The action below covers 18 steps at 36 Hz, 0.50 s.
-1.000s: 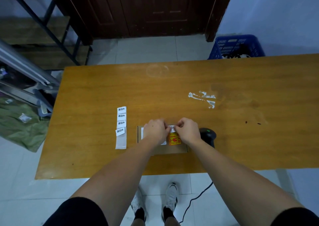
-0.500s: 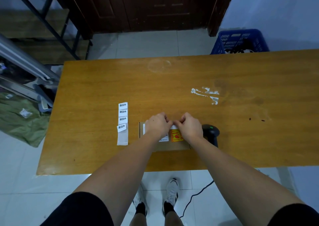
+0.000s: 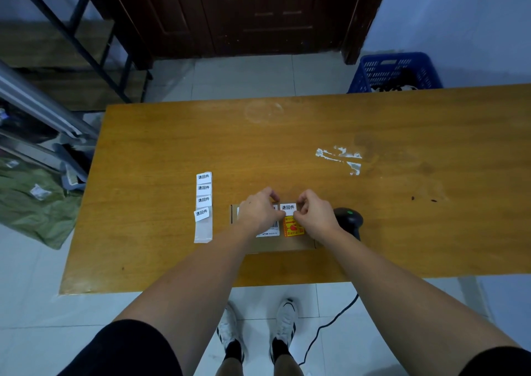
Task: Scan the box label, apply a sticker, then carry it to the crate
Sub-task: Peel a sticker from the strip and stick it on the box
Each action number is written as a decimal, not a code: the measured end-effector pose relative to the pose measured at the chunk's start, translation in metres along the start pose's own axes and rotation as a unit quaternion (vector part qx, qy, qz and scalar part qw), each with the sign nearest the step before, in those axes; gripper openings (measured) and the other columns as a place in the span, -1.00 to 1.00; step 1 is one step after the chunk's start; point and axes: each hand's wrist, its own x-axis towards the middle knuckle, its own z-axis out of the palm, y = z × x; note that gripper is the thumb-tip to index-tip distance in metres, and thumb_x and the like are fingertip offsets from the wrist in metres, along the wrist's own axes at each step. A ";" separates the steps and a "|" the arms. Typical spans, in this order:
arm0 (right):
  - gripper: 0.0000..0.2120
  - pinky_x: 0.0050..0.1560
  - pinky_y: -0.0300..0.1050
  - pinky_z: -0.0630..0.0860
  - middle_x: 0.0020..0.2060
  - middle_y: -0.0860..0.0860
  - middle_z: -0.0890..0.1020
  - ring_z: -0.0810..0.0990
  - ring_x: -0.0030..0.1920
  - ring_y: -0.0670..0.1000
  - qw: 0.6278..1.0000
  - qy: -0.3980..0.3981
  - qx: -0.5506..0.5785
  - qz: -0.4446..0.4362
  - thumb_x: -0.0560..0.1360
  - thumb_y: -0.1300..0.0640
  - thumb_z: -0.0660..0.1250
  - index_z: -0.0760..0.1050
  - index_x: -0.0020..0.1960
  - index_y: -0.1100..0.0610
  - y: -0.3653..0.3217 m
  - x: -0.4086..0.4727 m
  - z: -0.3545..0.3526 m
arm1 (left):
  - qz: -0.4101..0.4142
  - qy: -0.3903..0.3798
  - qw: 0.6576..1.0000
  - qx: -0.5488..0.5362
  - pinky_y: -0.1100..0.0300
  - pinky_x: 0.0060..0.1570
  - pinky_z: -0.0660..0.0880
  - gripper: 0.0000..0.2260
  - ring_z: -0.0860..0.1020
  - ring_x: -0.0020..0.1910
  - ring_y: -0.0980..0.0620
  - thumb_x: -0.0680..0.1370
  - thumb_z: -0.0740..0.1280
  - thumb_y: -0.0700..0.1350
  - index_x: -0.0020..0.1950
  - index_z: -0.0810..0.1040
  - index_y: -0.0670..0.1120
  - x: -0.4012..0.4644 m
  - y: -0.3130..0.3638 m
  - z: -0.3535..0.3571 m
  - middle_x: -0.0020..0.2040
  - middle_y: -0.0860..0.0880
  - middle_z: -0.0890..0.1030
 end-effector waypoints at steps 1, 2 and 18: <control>-0.75 -0.36 -0.28 0.34 -0.25 -0.10 0.56 0.53 -0.27 -0.15 1.000 0.001 -0.003 -0.003 0.51 0.12 0.47 0.45 0.10 0.03 -0.001 -0.001 0.001 | 0.003 0.006 1.000 0.012 -0.06 0.11 0.60 -0.67 0.67 -0.05 -0.03 0.50 0.53 0.09 0.19 0.56 0.06 0.000 0.000 0.001 -0.13 0.05 0.65; -0.75 -0.36 -0.27 0.35 -0.25 -0.10 0.56 0.53 -0.27 -0.15 1.000 0.003 -0.009 -0.004 0.51 0.09 0.48 0.44 0.08 0.02 -0.002 -0.002 0.001 | 0.007 0.015 1.000 0.026 -0.05 0.12 0.59 -0.66 0.66 -0.05 -0.03 0.51 0.51 0.13 0.20 0.55 0.06 0.000 0.001 0.003 -0.12 0.04 0.66; -0.94 -0.18 0.03 0.61 -0.16 0.01 0.60 0.59 -0.19 0.01 0.998 0.021 -0.057 0.014 0.65 0.11 0.26 0.40 0.01 0.06 -0.019 -0.017 -0.009 | 0.022 0.022 0.998 0.046 0.01 -0.05 0.65 -0.73 0.67 -0.10 0.01 0.62 0.39 0.00 0.30 0.51 0.01 -0.016 -0.015 -0.026 -0.03 0.04 0.69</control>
